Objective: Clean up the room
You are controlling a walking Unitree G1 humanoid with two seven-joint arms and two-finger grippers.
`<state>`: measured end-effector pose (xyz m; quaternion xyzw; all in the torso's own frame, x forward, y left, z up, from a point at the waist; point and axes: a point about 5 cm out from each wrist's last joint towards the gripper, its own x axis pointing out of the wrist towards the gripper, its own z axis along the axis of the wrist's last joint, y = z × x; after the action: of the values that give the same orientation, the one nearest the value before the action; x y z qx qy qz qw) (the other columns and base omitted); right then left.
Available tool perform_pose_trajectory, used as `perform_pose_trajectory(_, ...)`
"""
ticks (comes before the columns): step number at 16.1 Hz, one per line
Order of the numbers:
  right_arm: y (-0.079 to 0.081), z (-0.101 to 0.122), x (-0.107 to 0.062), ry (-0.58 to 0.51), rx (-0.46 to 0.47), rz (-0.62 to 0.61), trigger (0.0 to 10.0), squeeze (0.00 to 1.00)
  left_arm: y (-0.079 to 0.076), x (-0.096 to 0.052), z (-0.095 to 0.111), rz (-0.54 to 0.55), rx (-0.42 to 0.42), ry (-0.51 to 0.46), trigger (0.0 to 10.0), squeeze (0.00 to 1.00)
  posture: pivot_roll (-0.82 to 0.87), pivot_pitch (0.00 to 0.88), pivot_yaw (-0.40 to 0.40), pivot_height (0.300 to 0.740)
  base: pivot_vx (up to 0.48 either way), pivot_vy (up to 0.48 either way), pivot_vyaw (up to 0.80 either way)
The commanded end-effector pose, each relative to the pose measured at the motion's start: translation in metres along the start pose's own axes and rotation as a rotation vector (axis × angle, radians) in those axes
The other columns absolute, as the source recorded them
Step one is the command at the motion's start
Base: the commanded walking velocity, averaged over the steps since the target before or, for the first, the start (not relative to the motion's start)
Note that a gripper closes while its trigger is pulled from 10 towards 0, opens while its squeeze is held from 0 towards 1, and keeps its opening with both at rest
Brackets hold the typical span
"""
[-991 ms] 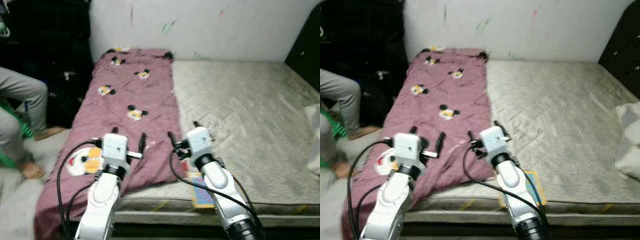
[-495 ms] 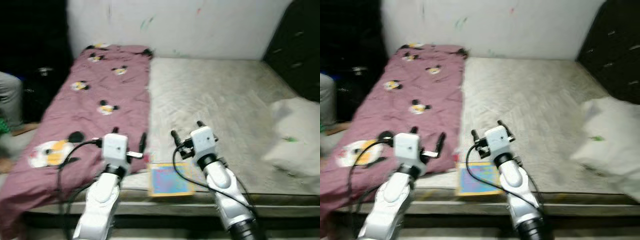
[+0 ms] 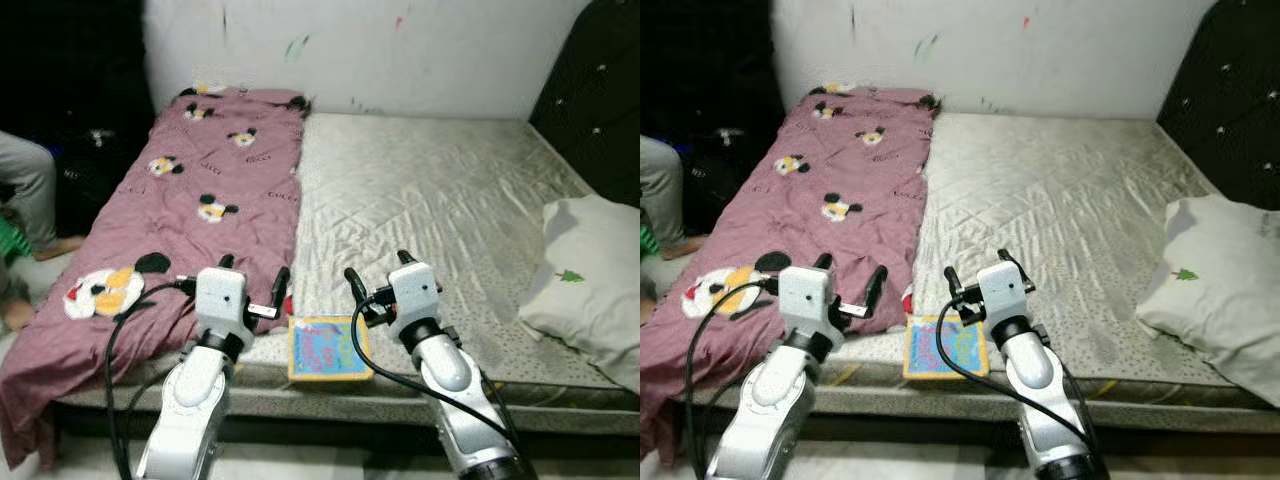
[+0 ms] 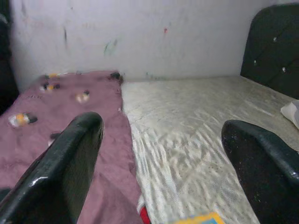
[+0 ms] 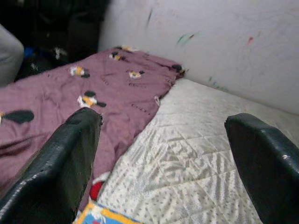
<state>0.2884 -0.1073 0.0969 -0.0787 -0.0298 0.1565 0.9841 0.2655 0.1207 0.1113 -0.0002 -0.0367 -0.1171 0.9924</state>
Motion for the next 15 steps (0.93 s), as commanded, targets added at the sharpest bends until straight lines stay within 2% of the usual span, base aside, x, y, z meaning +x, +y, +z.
perform_pose_trajectory(1,-0.006,0.007,0.002,-0.02,-0.002,-0.013,10.0,0.0,-0.001,0.001,0.001,0.0,-0.011,-0.008,10.0,0.0,-0.01,0.0,-0.03,0.74,0.274,0.0,0.0)
perform_pose_trajectory(4,-0.008,0.008,0.001,-0.026,-0.004,-0.023,10.0,0.0,0.001,0.001,0.001,0.008,-0.008,-0.01,10.0,0.0,-0.01,0.0,-0.026,0.74,0.275,0.0,0.0)
perform_pose_trajectory(5,-0.011,0.009,-0.001,-0.03,-0.008,-0.039,10.0,0.0,0.013,-0.003,0.001,0.092,0.025,-0.009,10.0,0.0,-0.01,0.0,-0.022,0.74,0.0,0.0,0.0)
perform_pose_trajectory(8,-0.021,0.008,-0.009,-0.023,-0.015,-0.076,10.0,0.0,0.034,-0.018,-0.003,0.198,0.047,0.011,10.0,0.0,-0.01,0.0,-0.018,0.74,0.0,0.0,0.0)
perform_pose_trajectory(9,-0.025,0.006,-0.015,-0.016,-0.017,-0.086,10.0,0.0,0.041,-0.026,-0.005,0.223,0.054,0.023,10.0,0.0,-0.01,0.0,-0.019,0.74,0.0,0.0,0.0)
perform_pose_trajectory(10,-0.035,0.0,-0.025,0.018,-0.023,-0.135,10.0,0.0,0.051,-0.039,-0.009,0.255,0.081,0.051,10.0,0.0,0.01,0.0,-0.034,0.74,0.0,0.0,0.0)
perform_pose_trajectory(12,-0.042,0.0,-0.032,0.033,-0.044,-0.153,10.0,0.0,0.06,-0.047,-0.012,0.288,0.113,0.064,10.0,0.0,0.03,0.0,-0.042,0.74,0.0,0.0,0.0)
perform_pose_trajectory(15,-0.045,0.006,-0.032,0.024,-0.066,-0.164,10.0,0.0,0.065,-0.052,-0.012,0.303,0.136,0.066,10.0,0.0,0.02,0.0,-0.036,0.74,0.0,0.0,0.0)
